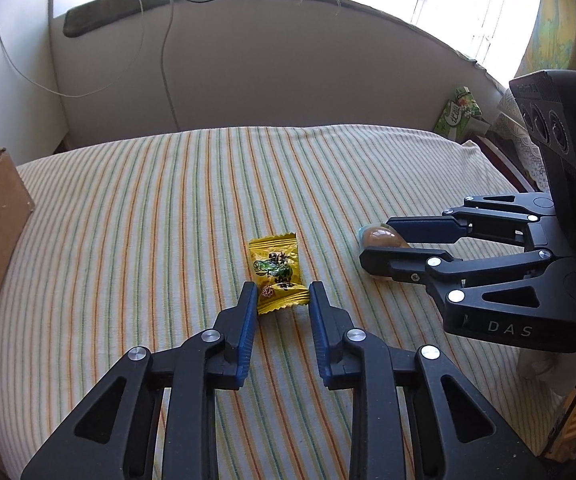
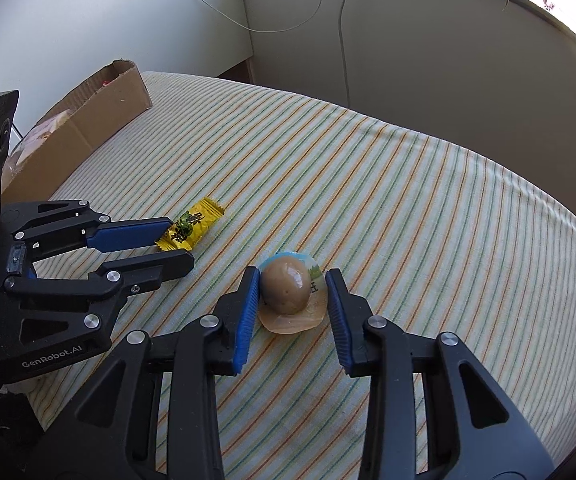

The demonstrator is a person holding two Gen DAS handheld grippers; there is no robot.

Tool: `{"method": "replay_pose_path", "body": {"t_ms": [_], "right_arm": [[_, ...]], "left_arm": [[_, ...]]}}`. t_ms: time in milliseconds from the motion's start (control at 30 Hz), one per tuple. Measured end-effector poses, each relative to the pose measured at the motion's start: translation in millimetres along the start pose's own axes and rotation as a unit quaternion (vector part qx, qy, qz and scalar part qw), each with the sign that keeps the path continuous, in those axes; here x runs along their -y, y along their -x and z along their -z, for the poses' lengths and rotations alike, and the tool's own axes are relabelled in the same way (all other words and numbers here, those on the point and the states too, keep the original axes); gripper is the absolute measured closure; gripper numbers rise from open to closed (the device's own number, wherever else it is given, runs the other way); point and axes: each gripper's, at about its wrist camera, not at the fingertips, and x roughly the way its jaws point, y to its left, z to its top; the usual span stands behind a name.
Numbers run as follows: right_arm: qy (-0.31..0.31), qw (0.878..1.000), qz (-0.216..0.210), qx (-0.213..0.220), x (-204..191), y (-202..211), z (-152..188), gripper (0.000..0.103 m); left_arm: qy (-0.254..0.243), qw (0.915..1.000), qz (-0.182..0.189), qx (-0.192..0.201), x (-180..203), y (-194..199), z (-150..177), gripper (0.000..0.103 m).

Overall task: Organize snacks
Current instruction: 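Grasp the yellow candy packet with the left tool while the right tool grasps the round brown candy, then carry both candies over the cardboard box and open both tools to release them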

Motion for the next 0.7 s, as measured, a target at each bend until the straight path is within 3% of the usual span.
{"method": "replay_pose_path", "body": {"t_ms": [300,700], "right_arm": [[0.002,1.0,-0.001,0.021,-8.1,17.7,-8.9,0.068],[0.04,0.998,-0.02,0.051,-57.1,32.5,-43.9,0.068]], "left_arm": [[0.006,0.9994,-0.014,0.031,-18.8,37.7,2.4,0.079],[0.024,0.9946,-0.052,0.086,-52.2,93.1,0.2,0.079]]}}
